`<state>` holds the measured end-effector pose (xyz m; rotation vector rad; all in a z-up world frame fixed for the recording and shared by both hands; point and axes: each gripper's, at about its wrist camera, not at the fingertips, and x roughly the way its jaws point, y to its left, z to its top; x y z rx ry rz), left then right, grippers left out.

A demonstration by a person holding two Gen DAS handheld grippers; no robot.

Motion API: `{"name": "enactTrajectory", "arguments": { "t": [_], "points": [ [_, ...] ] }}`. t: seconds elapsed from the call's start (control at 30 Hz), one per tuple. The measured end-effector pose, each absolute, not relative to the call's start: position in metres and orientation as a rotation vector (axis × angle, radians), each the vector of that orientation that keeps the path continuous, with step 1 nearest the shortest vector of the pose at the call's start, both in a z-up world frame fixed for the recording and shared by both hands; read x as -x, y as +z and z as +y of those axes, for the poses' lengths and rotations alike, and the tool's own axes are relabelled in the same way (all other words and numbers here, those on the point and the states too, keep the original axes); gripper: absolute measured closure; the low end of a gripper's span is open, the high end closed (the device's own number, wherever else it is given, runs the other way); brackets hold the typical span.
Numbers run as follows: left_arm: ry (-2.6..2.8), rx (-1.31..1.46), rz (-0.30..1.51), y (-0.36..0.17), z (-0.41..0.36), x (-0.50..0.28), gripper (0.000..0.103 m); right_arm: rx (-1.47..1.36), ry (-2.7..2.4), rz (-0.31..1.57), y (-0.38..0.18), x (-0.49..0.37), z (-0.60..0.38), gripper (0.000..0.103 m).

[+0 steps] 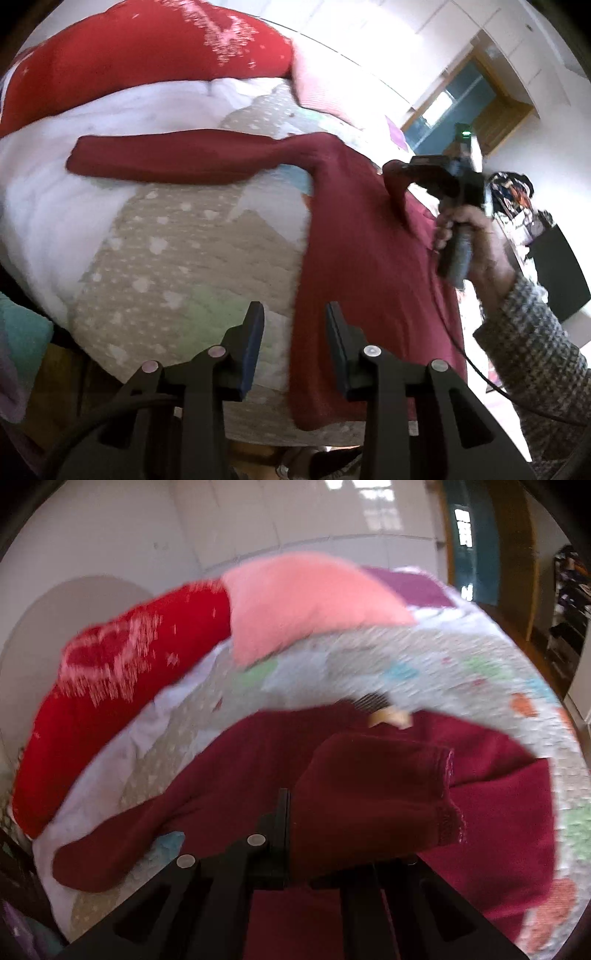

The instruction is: Fold small clothes

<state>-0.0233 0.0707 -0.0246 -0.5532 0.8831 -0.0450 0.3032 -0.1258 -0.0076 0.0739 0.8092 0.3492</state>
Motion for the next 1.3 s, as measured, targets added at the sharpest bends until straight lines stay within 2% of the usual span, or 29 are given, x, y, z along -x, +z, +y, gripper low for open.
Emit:
{"name": "enactTrajectory", "arguments": {
  "t": [0.17, 0.2, 0.23, 0.3, 0.33, 0.6, 0.63, 0.7, 1.03, 1.3],
  "points": [
    [-0.031, 0.585, 0.886, -0.033, 0.086, 0.024, 0.069, -0.056, 0.384, 0.892, -0.045, -0.316, -0.091, 0.091],
    [-0.031, 0.596, 0.888, -0.035, 0.088, 0.024, 0.069, -0.076, 0.409, 0.912, -0.050, -0.317, -0.088, 0.088],
    [-0.032, 0.604, 0.889, -0.036, 0.089, 0.024, 0.069, -0.091, 0.441, 0.928, -0.052, -0.315, -0.085, 0.077],
    [-0.037, 0.610, 0.890, -0.037, 0.089, 0.025, 0.069, -0.109, 0.520, 0.947, -0.053, -0.310, -0.083, 0.064],
    [-0.038, 0.610, 0.890, -0.037, 0.089, 0.025, 0.069, -0.114, 0.553, 0.952, -0.050, -0.307, -0.084, 0.063],
    [-0.056, 0.628, 0.887, -0.039, 0.084, 0.024, 0.065, -0.108, 0.430, 0.884, -0.024, -0.293, -0.139, 0.064],
    [-0.060, 0.625, 0.891, -0.039, 0.082, 0.024, 0.065, -0.102, 0.416, 0.884, -0.024, -0.295, -0.141, 0.074],
    [-0.064, 0.617, 0.896, -0.039, 0.079, 0.024, 0.065, -0.087, 0.399, 0.885, -0.023, -0.298, -0.136, 0.083],
    [-0.011, 0.622, 0.890, -0.035, 0.093, 0.033, 0.064, -0.119, 0.404, 0.957, -0.069, -0.303, -0.095, 0.083],
    [-0.001, 0.653, 0.896, -0.038, 0.093, 0.038, 0.062, -0.253, 0.253, 0.949, -0.073, -0.302, -0.213, 0.083]
  ]
}}
